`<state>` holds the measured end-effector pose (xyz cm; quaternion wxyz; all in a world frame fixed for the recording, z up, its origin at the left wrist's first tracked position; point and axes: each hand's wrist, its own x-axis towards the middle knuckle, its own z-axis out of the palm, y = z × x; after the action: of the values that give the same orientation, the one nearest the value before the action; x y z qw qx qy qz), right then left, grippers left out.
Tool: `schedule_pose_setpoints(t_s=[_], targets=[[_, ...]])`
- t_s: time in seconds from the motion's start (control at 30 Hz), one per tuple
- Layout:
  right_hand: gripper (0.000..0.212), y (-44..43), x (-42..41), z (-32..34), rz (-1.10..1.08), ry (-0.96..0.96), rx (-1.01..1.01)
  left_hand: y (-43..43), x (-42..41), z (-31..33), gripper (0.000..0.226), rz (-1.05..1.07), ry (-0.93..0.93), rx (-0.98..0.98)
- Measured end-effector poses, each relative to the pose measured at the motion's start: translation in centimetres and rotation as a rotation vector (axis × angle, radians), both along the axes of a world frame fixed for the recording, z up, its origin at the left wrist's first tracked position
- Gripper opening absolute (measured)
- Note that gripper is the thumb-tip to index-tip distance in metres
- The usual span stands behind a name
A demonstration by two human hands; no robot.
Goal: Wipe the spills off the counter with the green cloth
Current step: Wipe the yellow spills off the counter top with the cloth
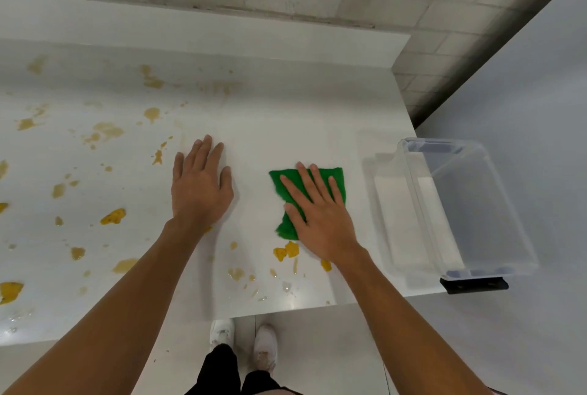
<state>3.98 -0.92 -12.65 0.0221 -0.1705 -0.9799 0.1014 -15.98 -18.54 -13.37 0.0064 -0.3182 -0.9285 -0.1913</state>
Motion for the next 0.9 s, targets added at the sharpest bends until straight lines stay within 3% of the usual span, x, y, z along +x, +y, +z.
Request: schedule_pose_setpoints(t_s=[0.23, 0.63, 0.8, 0.9], targets=[[0.059, 3.4, 2.0, -0.4, -0.186, -0.004, 0.028, 1.7, 2.9, 0.4, 0.074, -0.004, -0.03, -0.045], [0.058, -0.3, 8.5, 0.0, -0.073, -0.01, 0.007, 2.1, 4.5, 0.4, 0.073, -0.015, -0.018, -0.117], [0.062, -0.1, 5.0, 0.0, -0.272, -0.031, 0.011, 2.1, 4.6, 0.6, 0.068, -0.007, -0.022, -0.129], [0.061, -1.5, 5.4, -0.1, -0.211, -0.009, 0.015, 2.1, 4.9, 0.8, 0.066, -0.004, -0.016, -0.112]])
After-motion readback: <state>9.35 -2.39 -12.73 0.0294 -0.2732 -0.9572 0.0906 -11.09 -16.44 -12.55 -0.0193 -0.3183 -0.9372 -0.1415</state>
